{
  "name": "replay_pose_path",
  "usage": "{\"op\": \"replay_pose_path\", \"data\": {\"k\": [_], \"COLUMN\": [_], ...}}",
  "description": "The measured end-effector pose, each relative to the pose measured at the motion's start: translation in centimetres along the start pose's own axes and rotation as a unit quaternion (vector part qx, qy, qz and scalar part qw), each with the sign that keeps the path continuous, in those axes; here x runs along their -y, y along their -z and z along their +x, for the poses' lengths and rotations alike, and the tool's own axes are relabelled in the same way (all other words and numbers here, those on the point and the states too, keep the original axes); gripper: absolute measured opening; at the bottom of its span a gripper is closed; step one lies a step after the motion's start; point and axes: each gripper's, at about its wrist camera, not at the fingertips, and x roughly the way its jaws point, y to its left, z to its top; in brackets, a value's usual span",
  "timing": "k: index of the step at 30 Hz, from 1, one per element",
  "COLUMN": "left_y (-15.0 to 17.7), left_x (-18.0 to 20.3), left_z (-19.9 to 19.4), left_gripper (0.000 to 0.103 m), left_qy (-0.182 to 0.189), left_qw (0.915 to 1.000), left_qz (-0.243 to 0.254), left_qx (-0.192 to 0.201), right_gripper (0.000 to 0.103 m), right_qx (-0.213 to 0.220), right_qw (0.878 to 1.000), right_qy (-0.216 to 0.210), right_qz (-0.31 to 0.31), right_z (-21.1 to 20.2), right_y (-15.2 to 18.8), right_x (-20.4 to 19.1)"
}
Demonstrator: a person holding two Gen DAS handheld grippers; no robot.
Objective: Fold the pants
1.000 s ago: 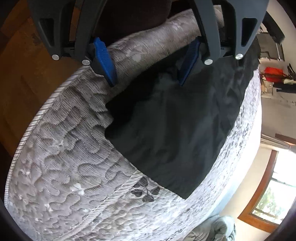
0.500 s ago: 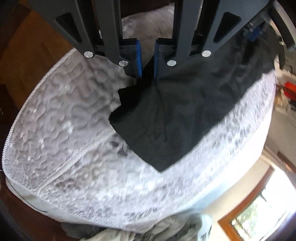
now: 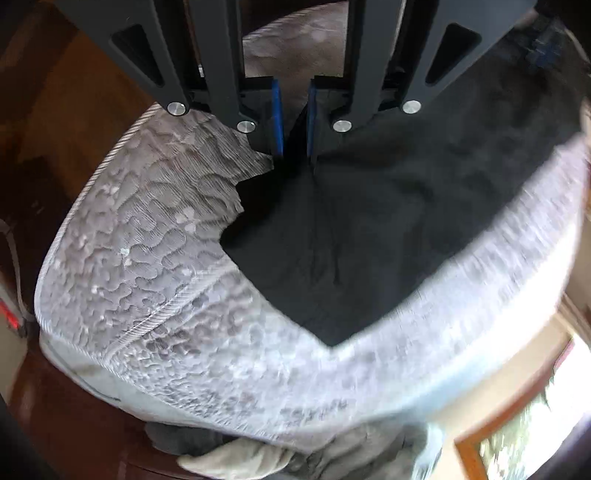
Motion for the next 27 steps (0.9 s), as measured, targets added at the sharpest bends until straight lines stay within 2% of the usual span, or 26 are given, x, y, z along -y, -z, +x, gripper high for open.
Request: {"op": "replay_pose_path", "data": {"k": [2, 5, 7, 11, 19, 21, 27], "left_y": [0.1, 0.0, -0.4, -0.6, 0.2, 0.5, 1.6], "left_x": [-0.1, -0.6, -1.1, -3.0, -9.7, -11.3, -16.0], "left_z": [-0.3, -1.4, -2.1, -4.2, -6.5, -6.8, -7.9], "left_gripper": [0.095, 0.095, 0.095, 0.095, 0.095, 0.095, 0.095], "left_qy": [0.000, -0.009, -0.003, -0.022, -0.048, -0.056, -0.061], "left_qw": [0.9999, 0.9998, 0.9998, 0.9989, 0.9963, 0.9950, 0.9882], "left_qz": [0.012, 0.011, 0.004, 0.000, -0.050, -0.065, -0.127], "left_qx": [0.005, 0.015, 0.021, 0.042, 0.051, 0.051, 0.059], "right_gripper": [0.010, 0.010, 0.010, 0.010, 0.010, 0.010, 0.010], "right_qx": [-0.005, 0.036, 0.069, 0.113, 0.143, 0.151, 0.129], "right_qw": [1.000, 0.999, 0.996, 0.986, 0.962, 0.950, 0.930], "right_qy": [0.000, -0.022, -0.034, -0.076, -0.139, -0.168, -0.205], "right_qz": [0.007, -0.002, -0.036, -0.099, -0.187, -0.218, -0.278], "right_z": [0.1, -2.8, -5.0, -8.5, -11.9, -12.6, -13.0], "right_y": [0.3, 0.3, 0.1, 1.1, 4.1, 4.9, 7.9], "right_x": [0.2, -0.5, -2.5, -6.8, -14.8, -16.6, -22.2]}}
